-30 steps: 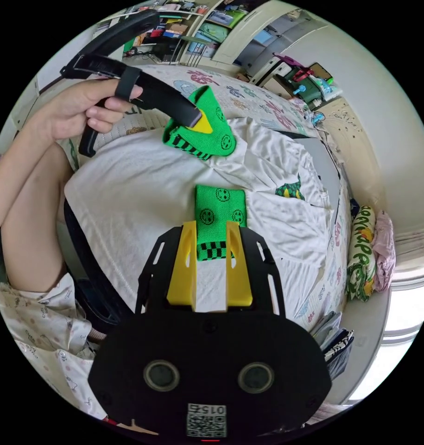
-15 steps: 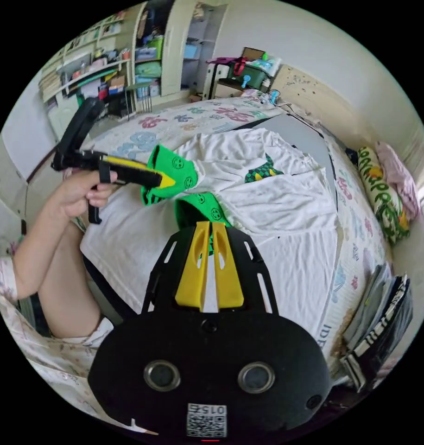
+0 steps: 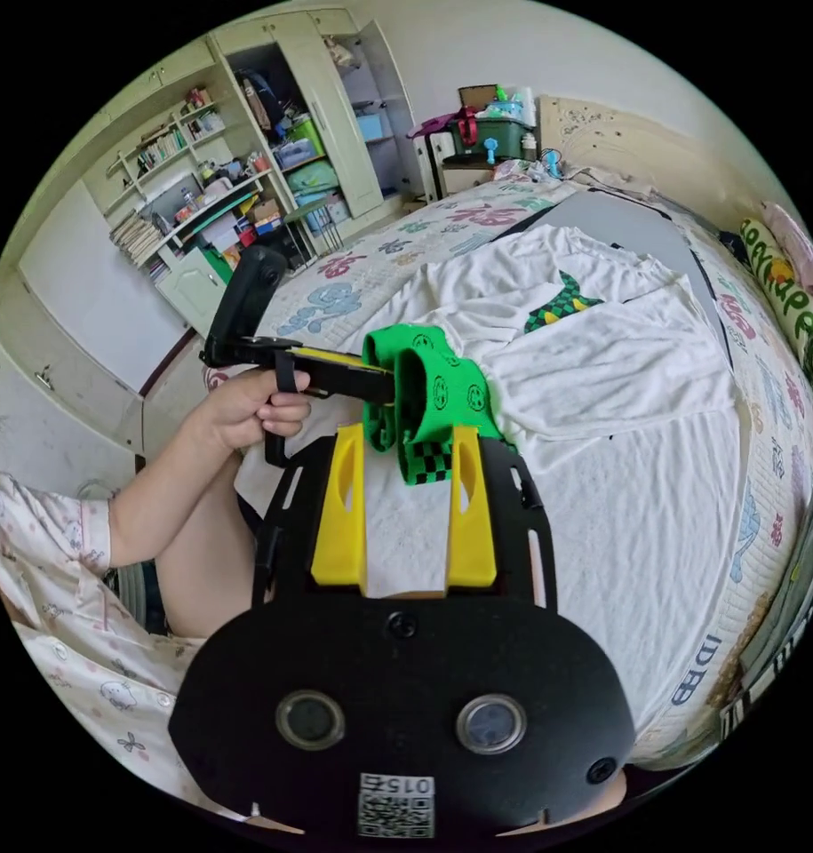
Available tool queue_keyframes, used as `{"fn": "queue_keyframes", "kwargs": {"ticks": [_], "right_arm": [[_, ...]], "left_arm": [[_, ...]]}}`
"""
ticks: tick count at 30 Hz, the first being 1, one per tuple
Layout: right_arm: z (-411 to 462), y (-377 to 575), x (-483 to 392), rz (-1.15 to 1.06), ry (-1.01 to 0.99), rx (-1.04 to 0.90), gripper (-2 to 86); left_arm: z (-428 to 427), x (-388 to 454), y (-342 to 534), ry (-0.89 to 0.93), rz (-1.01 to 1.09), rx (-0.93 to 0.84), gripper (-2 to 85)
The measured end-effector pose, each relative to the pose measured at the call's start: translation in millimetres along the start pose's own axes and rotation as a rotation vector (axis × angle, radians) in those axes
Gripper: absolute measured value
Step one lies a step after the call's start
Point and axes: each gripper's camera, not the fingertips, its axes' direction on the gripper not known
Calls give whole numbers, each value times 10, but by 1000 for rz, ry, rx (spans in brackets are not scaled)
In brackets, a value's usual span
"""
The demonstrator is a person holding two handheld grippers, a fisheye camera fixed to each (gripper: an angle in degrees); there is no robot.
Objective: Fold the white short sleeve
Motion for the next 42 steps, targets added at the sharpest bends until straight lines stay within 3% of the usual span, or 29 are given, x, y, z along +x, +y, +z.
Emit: {"fn": "queue_keyframes", "kwargs": {"ticks": [4,18,22,24,27,29,32,34,36,38,42], "right_arm": [[153,-870,-891,-24,62,-20,114],[270,-4320,-3042,88,-70,23,25],[68,-5504,-3230,164,-237,21,9],[-350,-6128,-2986,195,-242,10,8],[-1758,-7291,-2171,322,-40,76,11],[-3331,-8233,-1496,462,331,246,19],[-4783,-8924,-1152,708,671,426,60],[-5055,-9090,-1356,766,580,479,97],[-4921,-9228,-1889,658,387,488,108],[-4329,-9254,-2866,497,190,360,109],[-3442,-8860,-4224,394,16,188,103]], "left_arm": [[16,11,128,26,9,4,-3],[689,53,488,-2,38,-36,-4],[867,55,594,43,29,-60,-1],[677,154,544,-41,90,-87,2],[-208,128,248,-285,72,42,9],[-1217,9,-96,-634,-74,321,20],[-1852,-8,-238,-1037,-222,578,87],[-1768,-77,-196,-1017,-305,550,129],[-1426,-48,22,-900,-262,496,138],[-824,37,559,-750,-184,416,136],[-196,109,1496,-635,-214,367,129]]}}
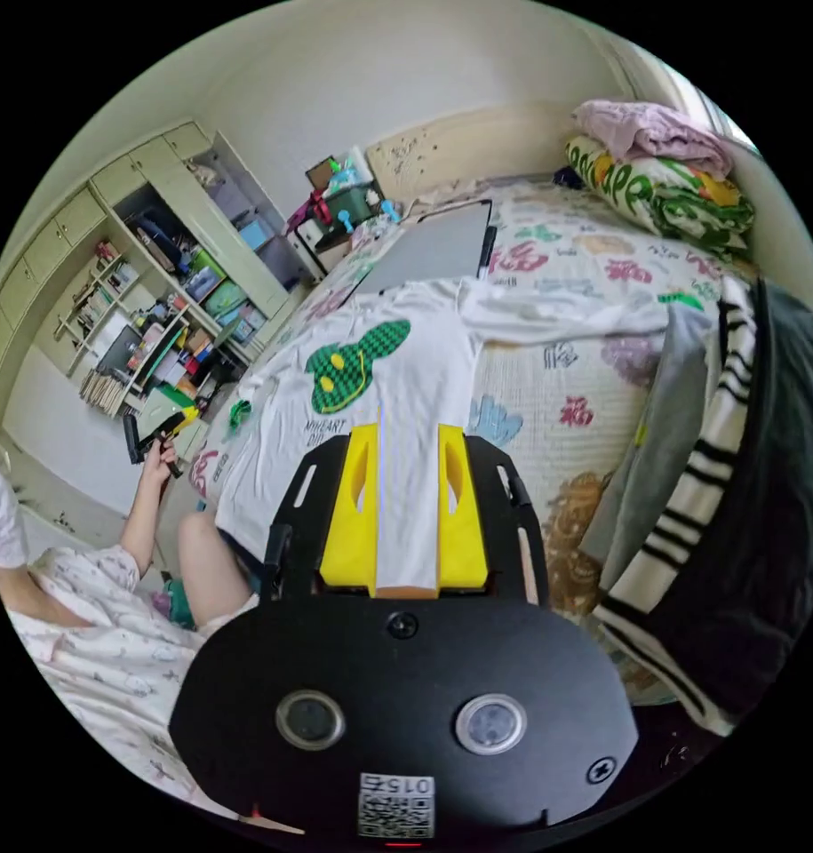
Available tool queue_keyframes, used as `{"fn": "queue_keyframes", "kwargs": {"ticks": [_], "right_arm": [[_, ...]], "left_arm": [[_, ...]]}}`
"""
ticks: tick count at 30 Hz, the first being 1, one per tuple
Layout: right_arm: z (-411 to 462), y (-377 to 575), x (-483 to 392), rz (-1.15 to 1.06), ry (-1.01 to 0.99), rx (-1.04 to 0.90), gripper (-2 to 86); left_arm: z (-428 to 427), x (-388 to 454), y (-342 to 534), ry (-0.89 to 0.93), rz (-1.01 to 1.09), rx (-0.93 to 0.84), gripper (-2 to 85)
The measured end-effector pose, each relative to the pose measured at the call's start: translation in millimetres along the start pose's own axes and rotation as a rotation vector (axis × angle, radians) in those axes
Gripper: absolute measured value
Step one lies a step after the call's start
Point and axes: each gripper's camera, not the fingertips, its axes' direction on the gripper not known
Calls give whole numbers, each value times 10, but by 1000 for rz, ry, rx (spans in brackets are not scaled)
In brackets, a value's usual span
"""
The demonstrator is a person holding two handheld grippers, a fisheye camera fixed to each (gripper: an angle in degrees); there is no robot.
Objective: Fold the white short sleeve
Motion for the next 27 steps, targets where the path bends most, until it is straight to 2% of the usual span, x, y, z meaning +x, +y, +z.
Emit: {"fn": "queue_keyframes", "kwargs": {"ticks": [4,9,13,16,18,19,22,24,26,27], "right_arm": [[385,838,-897,9,-13,-170,98],[75,1089,-1713,95,-29,-151,96],[-286,1052,-2428,155,-118,-105,92],[-494,1019,-2938,172,-137,-110,91],[-652,1011,-3204,181,-134,-108,90],[-772,1007,-3353,191,-128,-106,89],[-1090,991,-3624,219,-115,-104,87],[-1278,961,-3739,231,-112,-96,86],[-1445,859,-3838,251,-111,-82,86],[-1464,820,-3859,256,-113,-79,86]], "left_arm": [[-91,-117,752,-5,-82,3,115],[223,-73,828,-18,-36,-104,115],[953,257,737,-106,97,-169,120],[1735,164,698,-198,42,-266,141],[2143,-59,704,-178,-30,-304,127],[2276,-169,718,-205,-54,-293,86],[2285,-312,594,-247,22,-338,23],[2111,-429,359,-329,127,-376,21],[1643,-632,-282,-685,270,-345,28],[1489,-681,-466,-803,295,-315,30]]}}
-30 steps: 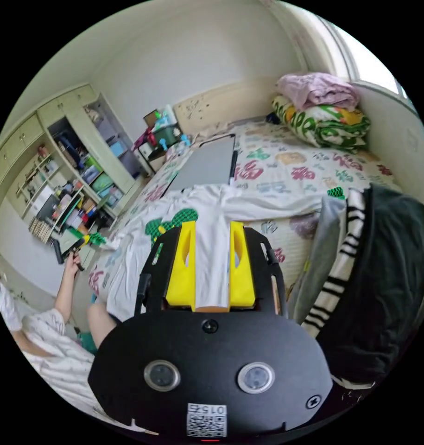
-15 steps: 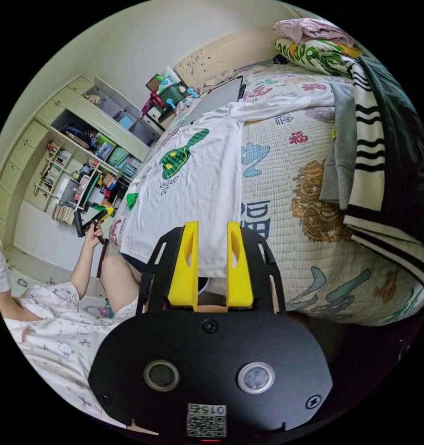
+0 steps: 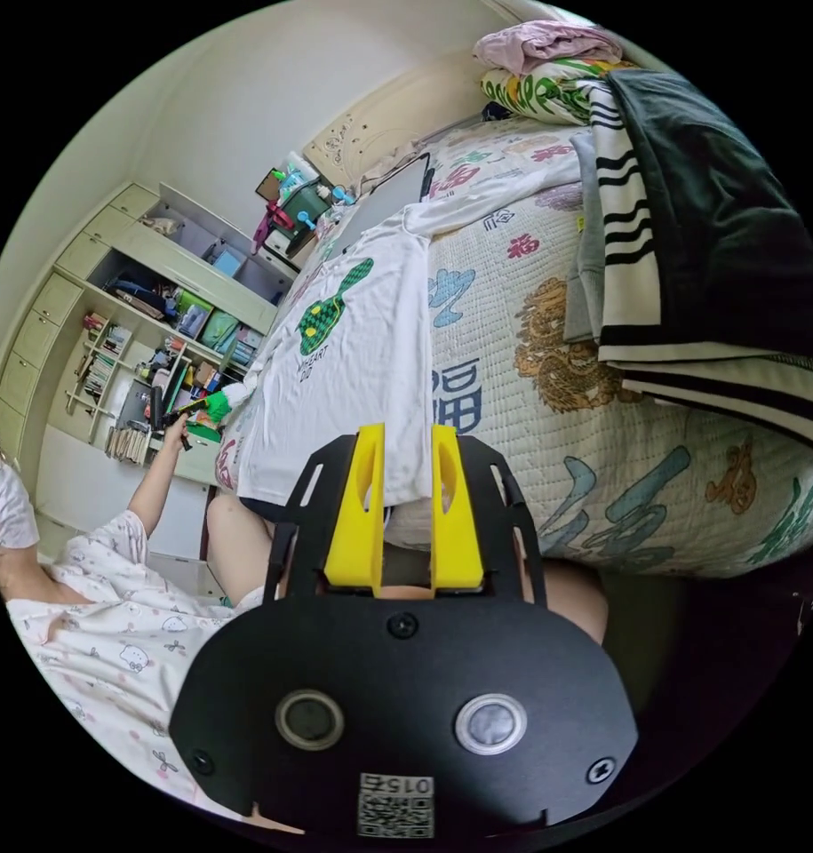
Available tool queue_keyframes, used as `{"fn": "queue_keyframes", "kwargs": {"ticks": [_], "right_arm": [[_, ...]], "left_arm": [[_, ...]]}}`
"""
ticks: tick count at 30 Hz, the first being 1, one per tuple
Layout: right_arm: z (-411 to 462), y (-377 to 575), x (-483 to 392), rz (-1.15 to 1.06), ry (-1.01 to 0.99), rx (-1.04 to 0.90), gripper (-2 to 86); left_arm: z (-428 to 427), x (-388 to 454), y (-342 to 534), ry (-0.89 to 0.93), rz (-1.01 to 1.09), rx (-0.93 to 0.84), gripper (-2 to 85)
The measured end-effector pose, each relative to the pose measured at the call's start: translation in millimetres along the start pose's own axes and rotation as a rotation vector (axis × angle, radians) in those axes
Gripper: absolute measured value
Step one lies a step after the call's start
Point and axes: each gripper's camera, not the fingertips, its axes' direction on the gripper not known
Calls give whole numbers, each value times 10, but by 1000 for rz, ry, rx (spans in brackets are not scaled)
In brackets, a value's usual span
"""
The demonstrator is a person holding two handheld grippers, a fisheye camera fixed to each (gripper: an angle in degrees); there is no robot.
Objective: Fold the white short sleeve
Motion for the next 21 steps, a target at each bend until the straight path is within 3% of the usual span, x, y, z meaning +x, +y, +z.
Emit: {"fn": "queue_keyframes", "kwargs": {"ticks": [2,3,4,5,7,13,15,19,21], "right_arm": [[6,-130,-147,14,-33,8,91],[19,-156,-198,13,-45,11,95],[54,-192,-308,7,-62,16,102],[105,-205,-415,1,-68,13,110],[198,-174,-543,-6,-59,-6,118],[426,189,-732,-17,-18,-121,131],[361,243,-828,-42,-9,-129,124],[342,357,-731,-15,-14,-151,98],[269,412,-576,35,-39,-134,80]], "left_arm": [[-362,-744,-179,-432,-126,80,66],[-444,-898,-143,-470,-179,107,72],[-596,-1163,-1,-412,-294,167,83],[-688,-1306,206,-219,-343,223,92],[-683,-1248,599,103,-306,270,110],[-214,-286,1790,864,-121,77,121],[-123,-108,1977,945,-97,4,130],[127,-6,2341,930,-133,-61,114],[202,-169,2500,926,-236,-20,95]]}}
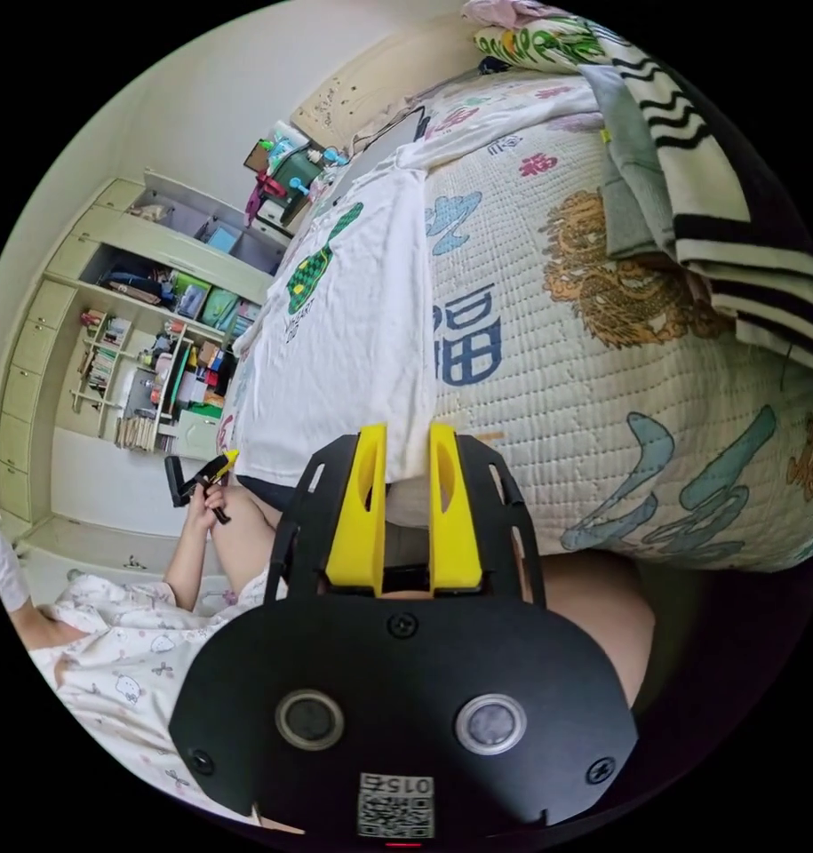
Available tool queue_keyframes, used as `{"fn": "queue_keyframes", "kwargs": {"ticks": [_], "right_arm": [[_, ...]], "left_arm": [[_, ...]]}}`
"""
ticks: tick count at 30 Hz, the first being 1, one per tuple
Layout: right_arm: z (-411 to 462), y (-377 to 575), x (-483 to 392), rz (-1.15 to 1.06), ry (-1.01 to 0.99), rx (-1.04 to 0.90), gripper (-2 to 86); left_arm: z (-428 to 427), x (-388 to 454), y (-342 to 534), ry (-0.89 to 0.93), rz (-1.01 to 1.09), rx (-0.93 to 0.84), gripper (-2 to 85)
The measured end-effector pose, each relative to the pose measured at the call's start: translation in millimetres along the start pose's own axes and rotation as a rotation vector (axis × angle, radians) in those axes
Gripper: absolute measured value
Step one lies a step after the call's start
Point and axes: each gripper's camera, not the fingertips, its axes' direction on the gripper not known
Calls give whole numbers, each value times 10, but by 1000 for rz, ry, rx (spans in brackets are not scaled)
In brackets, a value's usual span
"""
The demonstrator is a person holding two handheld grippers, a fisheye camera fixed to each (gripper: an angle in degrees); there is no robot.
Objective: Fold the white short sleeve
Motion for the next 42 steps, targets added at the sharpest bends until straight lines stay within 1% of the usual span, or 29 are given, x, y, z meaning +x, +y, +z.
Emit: {"fn": "queue_keyframes", "kwargs": {"ticks": [2,6,10,14,17,22,27,32,36,39,42], "right_arm": [[11,84,78,14,-15,-7,54],[37,210,7,-14,83,-14,25],[-106,420,211,0,69,9,10],[-259,703,446,-5,92,27,6],[-322,916,653,-13,113,20,5],[-311,1117,1076,-14,138,-2,5],[-231,1218,1560,-6,147,-33,5],[-202,1391,2239,17,105,-43,5],[-153,1569,2661,15,111,-43,5],[-45,1733,2950,-7,152,-46,5],[115,1917,3164,-37,237,-46,5]], "left_arm": [[-200,-54,-54,-6,19,33,80],[-287,-150,-166,-63,32,4,40],[-625,-356,-202,-48,25,38,3],[-1006,-545,-175,-35,28,82,-5],[-1107,-680,-208,-50,28,75,-6],[-1080,-811,-383,-120,36,37,-3],[-955,-1002,-655,-74,38,-23,16],[-812,-1085,-889,-126,61,-66,1],[-724,-1165,-1027,-148,46,-84,-3],[-622,-1239,-1163,-160,32,-103,-5],[-515,-1235,-1274,-201,51,-117,-5]]}}
